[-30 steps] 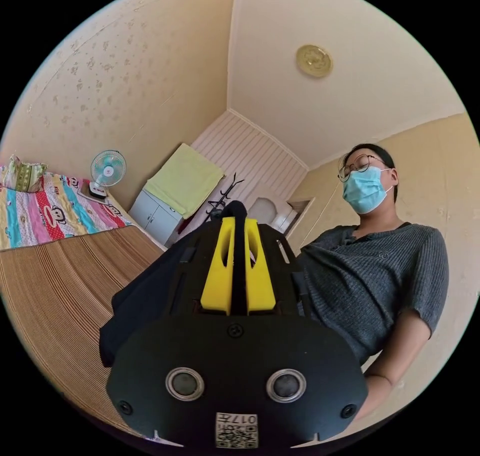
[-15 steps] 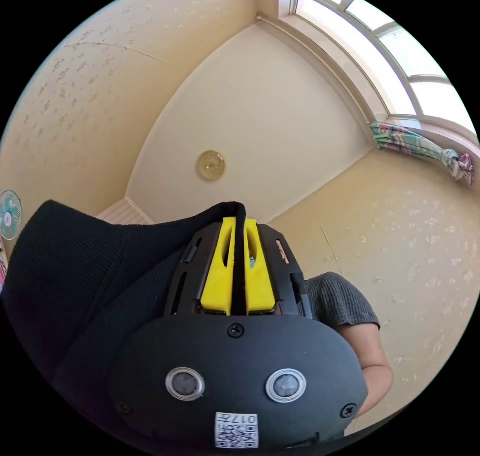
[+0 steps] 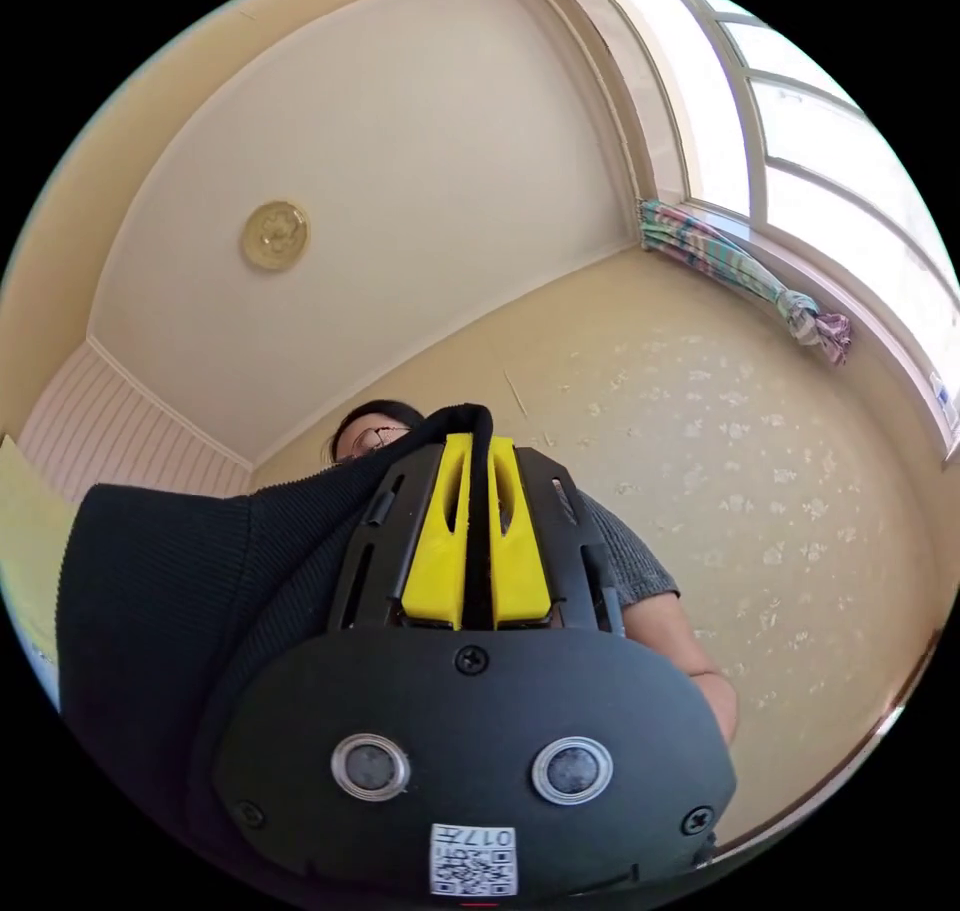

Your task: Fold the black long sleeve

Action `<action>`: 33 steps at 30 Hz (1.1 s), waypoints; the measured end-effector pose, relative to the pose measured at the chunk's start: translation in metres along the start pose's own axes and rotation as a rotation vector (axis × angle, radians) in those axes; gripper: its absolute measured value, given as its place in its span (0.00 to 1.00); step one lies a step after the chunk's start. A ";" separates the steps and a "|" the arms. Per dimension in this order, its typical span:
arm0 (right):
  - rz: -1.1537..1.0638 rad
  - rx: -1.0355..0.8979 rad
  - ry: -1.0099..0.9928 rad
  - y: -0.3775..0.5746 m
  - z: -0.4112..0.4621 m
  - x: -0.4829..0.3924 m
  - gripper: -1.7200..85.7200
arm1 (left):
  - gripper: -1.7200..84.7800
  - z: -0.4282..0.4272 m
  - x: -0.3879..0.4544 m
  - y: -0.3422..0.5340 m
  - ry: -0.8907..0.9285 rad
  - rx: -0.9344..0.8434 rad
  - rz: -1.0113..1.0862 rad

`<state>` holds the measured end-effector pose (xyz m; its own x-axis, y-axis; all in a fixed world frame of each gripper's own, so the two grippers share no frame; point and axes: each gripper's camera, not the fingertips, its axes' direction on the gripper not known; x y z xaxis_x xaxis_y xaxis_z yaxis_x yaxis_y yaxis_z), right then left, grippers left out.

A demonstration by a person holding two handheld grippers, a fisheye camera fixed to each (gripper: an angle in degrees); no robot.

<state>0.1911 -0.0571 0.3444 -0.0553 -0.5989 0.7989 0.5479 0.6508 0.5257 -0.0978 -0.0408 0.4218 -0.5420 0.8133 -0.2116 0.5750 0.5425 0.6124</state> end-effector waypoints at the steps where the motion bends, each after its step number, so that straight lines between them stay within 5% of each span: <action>1: -0.023 -0.003 -0.018 -0.002 0.002 0.001 0.21 | 0.02 0.002 0.000 0.001 0.011 0.006 -0.005; 7: -0.081 -0.082 -0.168 -0.008 0.032 0.025 0.25 | 0.02 0.017 -0.011 0.015 0.090 0.122 -0.029; 11: -0.180 -0.143 -0.512 0.006 0.044 0.025 0.11 | 0.02 0.015 -0.013 0.014 0.071 0.171 -0.026; 16: -0.185 -0.049 -0.334 0.027 -0.013 0.002 0.06 | 0.02 0.001 0.001 0.007 -0.041 0.182 -0.057; 23: -0.165 0.269 0.209 0.045 -0.142 -0.087 0.05 | 0.02 -0.021 0.030 -0.011 -0.614 0.007 -0.248; 33: -0.395 0.696 -0.034 0.104 -0.223 -0.172 0.04 | 0.02 0.029 0.028 -0.032 -1.205 -0.418 -0.230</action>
<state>0.4435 0.0095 0.1967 -0.1681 -0.8383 0.5186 -0.1630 0.5425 0.8241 -0.1134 -0.0289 0.3739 0.4136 0.5049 -0.7576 0.1907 0.7656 0.6144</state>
